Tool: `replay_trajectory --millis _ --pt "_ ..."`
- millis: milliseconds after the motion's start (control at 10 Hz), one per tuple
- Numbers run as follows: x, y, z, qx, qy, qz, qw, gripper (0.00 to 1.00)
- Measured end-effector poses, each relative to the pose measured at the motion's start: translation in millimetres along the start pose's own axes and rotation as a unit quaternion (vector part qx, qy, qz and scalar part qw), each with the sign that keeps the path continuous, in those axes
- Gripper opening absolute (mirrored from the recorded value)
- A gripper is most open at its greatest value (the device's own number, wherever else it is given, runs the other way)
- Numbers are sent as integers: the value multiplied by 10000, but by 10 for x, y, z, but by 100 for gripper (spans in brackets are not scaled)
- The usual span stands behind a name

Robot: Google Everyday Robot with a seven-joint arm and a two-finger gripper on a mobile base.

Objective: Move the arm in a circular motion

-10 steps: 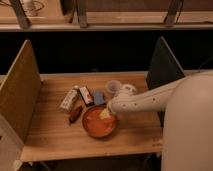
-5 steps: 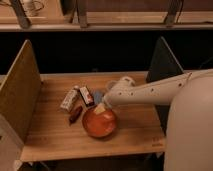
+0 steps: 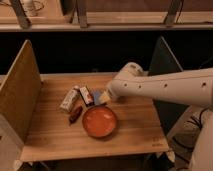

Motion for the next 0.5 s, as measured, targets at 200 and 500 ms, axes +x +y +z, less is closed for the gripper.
replay_trajectory --millis 200,500 --pt "-8 -1 -4 8 -4 -5 10000 80" --pt "-56 -115 24 73 -33 -45 10000 80"
